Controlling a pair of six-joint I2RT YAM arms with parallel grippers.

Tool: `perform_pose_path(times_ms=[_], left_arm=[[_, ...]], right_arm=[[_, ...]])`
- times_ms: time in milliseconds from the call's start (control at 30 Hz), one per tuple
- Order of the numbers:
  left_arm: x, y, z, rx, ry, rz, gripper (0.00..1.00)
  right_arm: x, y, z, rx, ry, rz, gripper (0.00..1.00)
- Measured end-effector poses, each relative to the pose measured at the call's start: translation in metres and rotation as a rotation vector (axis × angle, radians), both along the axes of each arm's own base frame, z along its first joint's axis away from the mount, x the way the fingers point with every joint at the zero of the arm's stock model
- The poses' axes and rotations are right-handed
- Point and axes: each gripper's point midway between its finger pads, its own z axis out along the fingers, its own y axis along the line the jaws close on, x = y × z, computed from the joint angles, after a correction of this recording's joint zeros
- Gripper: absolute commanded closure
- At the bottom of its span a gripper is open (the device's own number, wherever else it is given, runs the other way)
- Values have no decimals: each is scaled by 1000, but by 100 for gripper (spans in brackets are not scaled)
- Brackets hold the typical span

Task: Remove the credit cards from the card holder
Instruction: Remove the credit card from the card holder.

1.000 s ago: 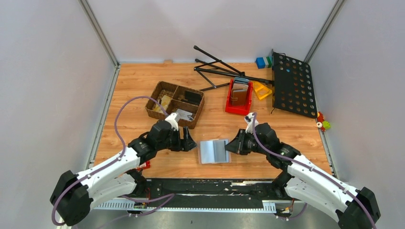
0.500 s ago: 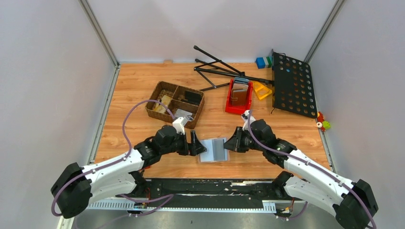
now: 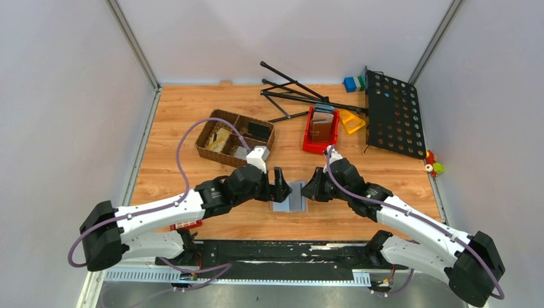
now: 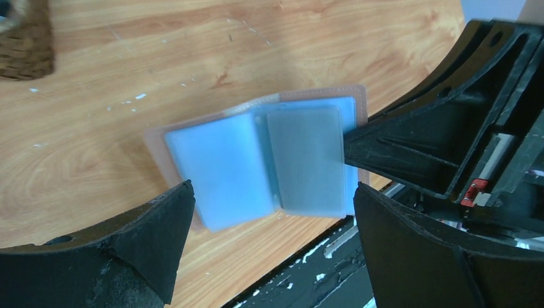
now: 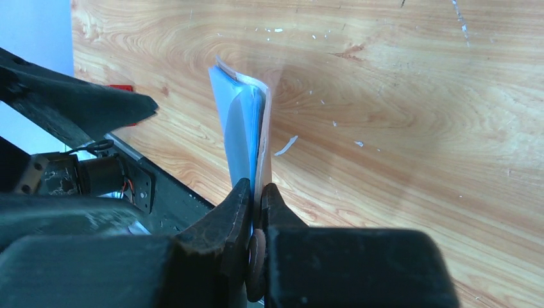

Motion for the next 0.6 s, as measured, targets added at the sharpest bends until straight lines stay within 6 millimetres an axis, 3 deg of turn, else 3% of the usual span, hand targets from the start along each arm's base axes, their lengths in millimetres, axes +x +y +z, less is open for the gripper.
perform_pose_path(times_ms=[233,367,600], left_arm=[[-10,-28,-23,76,37,-89,2],[-11,-30,-35,104,51,-109,2],[-15,-40,-37,94,64,-149,0]], right_arm=[[2,3,4,4,-9,0,100],[2,3,4,3,-8,1,100],[2,3,4,5,-9,0,100]])
